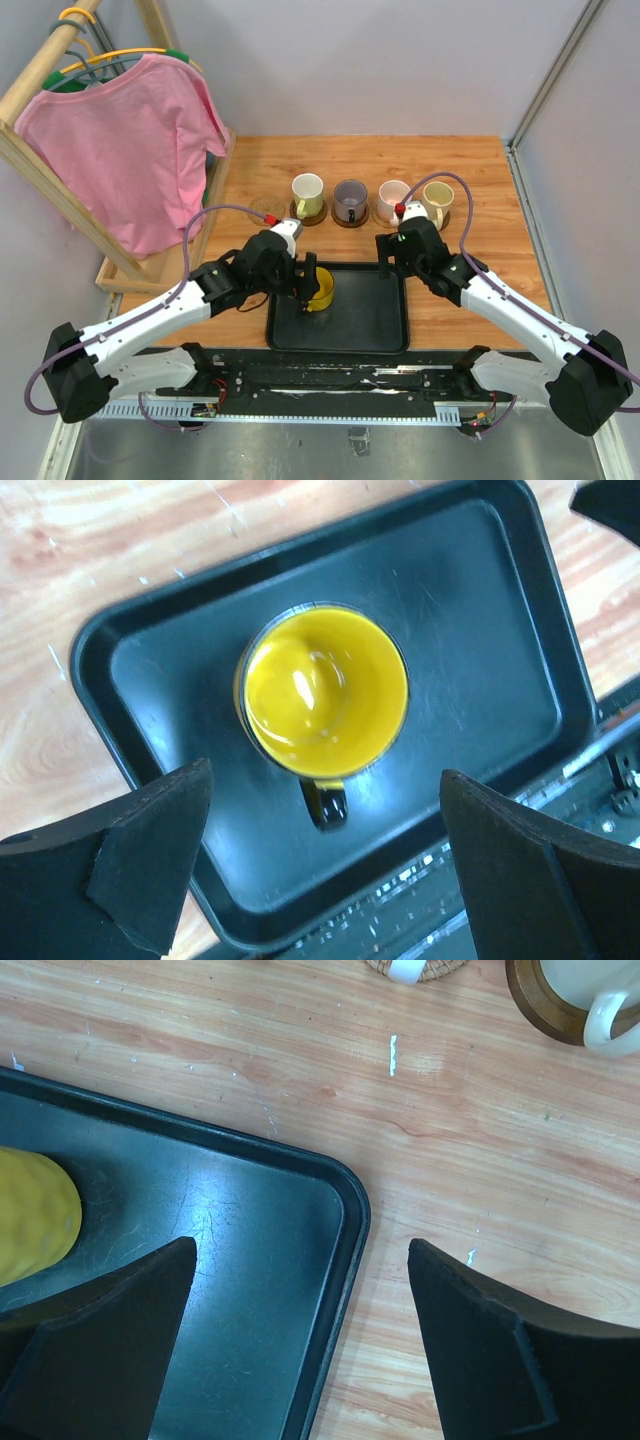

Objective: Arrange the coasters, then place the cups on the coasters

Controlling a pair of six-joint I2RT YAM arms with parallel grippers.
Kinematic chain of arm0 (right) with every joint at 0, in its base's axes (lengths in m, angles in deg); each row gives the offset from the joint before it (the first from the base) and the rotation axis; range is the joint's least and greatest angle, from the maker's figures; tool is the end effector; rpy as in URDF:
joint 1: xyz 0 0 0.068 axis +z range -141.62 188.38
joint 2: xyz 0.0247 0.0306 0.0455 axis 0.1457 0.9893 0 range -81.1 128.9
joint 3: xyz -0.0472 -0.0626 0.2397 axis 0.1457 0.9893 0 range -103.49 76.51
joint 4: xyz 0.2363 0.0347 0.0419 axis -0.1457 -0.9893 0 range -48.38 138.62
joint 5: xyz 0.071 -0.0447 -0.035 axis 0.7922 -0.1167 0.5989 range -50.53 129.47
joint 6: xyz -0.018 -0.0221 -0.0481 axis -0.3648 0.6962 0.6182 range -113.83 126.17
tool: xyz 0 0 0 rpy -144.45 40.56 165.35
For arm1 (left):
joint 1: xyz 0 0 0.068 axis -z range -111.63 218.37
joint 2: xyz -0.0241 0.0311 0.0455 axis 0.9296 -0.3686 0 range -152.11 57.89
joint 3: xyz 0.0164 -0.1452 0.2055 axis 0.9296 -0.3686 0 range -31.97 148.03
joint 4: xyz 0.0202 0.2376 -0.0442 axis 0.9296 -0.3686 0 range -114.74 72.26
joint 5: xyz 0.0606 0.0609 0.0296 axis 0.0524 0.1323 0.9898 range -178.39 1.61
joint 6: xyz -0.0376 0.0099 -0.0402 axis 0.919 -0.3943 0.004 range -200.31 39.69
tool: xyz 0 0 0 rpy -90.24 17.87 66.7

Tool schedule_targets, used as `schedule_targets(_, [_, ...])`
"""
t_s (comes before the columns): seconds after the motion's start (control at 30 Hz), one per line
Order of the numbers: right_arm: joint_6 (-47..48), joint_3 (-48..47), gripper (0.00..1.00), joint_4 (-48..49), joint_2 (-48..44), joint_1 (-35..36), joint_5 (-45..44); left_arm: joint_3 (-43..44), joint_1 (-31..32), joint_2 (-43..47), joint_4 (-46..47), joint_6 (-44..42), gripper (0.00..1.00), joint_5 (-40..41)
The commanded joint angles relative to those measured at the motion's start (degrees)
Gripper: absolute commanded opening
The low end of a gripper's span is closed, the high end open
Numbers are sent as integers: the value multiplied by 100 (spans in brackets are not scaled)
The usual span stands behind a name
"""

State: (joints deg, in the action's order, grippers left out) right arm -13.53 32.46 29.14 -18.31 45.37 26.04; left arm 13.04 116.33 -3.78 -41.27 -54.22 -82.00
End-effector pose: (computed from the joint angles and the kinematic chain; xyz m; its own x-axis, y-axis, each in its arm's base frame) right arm 0.1880 0.1304 0.2450 -0.6133 -0.0515 -0.7881 -0.2471 0.9603 0.1296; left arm 0.1527 -0.1629 0.2477 -0.6877 0.1100 -0.7176 0.4217 0.8652 -0.2715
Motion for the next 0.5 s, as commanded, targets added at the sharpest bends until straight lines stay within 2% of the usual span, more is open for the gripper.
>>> schedule_targets(0.0, [-65, -17, 88, 67, -40, -8, 78, -31, 290, 317, -738, 219, 100, -215])
schedule_targets(0.17, [-110, -51, 88, 72, 16, -15, 199, -339, 534, 147, -531, 406, 100, -329])
schedule_targets(0.3, [-111, -21, 88, 37, -56, -12, 180, -474, 686, -131, -321, 450, 99, -99])
schedule_targets(0.47, [-100, 36, 88, -14, -195, -12, 89, -624, 706, -396, -1, 443, 94, 100])
